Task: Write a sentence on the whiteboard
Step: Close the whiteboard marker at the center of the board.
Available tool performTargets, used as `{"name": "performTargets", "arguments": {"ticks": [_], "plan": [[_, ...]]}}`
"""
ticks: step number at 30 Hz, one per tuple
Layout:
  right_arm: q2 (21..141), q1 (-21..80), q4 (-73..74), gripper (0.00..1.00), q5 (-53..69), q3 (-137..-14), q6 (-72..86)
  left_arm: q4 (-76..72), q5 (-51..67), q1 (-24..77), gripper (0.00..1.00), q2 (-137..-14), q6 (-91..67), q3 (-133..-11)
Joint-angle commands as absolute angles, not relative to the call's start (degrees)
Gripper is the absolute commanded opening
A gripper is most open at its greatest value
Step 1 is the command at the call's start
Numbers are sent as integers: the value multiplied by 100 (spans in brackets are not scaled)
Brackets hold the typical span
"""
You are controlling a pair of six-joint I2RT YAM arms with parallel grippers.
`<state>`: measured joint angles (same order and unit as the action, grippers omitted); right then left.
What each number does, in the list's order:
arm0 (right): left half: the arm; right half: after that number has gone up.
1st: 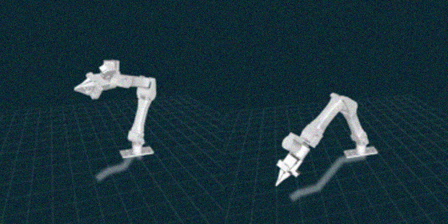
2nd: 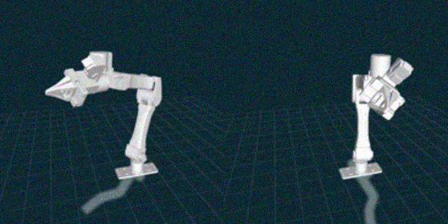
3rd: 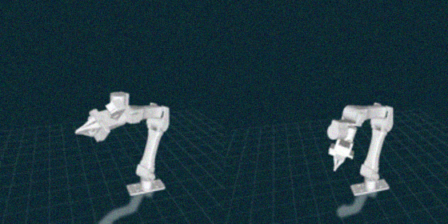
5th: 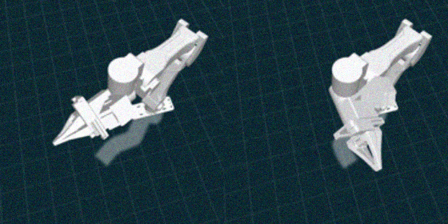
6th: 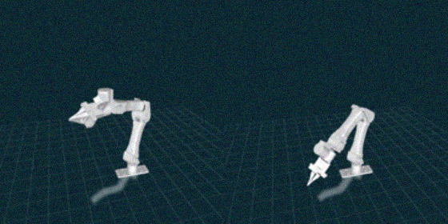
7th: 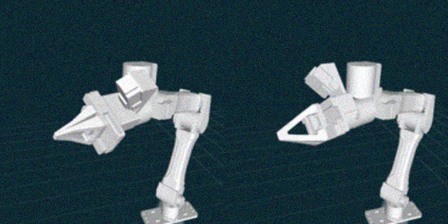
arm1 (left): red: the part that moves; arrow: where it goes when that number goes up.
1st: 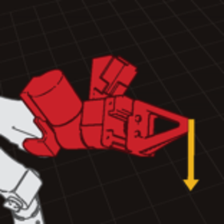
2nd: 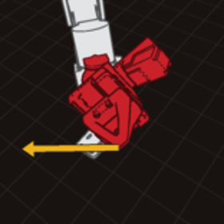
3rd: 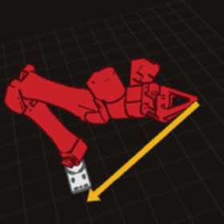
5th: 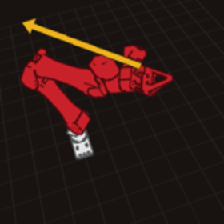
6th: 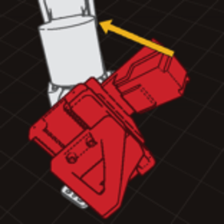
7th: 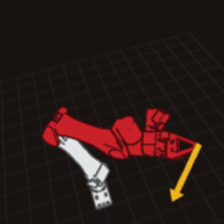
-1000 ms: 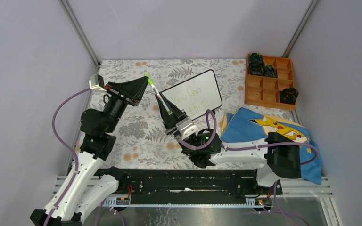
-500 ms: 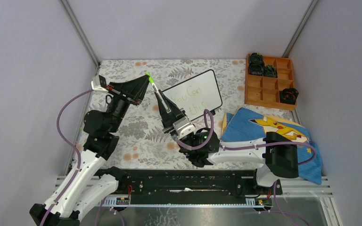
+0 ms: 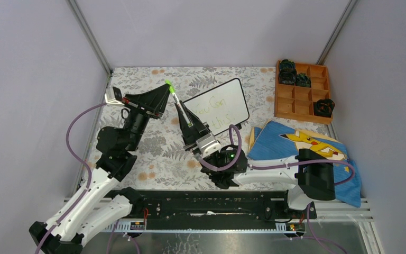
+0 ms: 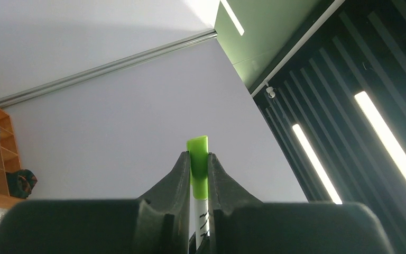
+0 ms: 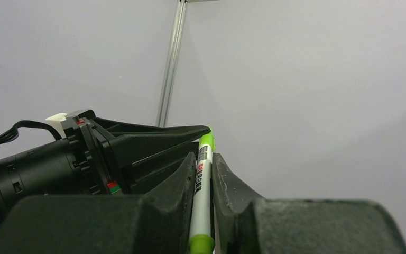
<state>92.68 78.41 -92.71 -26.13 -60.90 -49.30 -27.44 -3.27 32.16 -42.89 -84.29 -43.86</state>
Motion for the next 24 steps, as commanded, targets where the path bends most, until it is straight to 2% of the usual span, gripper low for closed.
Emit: {"name": "performTargets", "arguments": {"ticks": [1, 10, 21, 22, 24], "plan": [[9369, 7822, -9791, 0, -2454, -6424, -4937, -2605, 593, 3842, 0, -4350, -7971, -4287], [9439, 7763, -9791, 0, -2513, -6523, -4966, -2619, 26, 4759, 0, -4415, -7686, -4124], [9320, 7754, -9794, 0, -2471, -6452, -4932, -2487, -385, 4821, 0, -4187, -7567, -4027], [9305, 7758, -9800, 0, -2461, -6439, -4923, -2480, -394, 4815, 2, -4179, -7553, -4026], [9275, 7759, -9805, 0, -2428, -6419, -4914, -2479, -435, 4819, 15, -4152, -7512, -4031]]}}
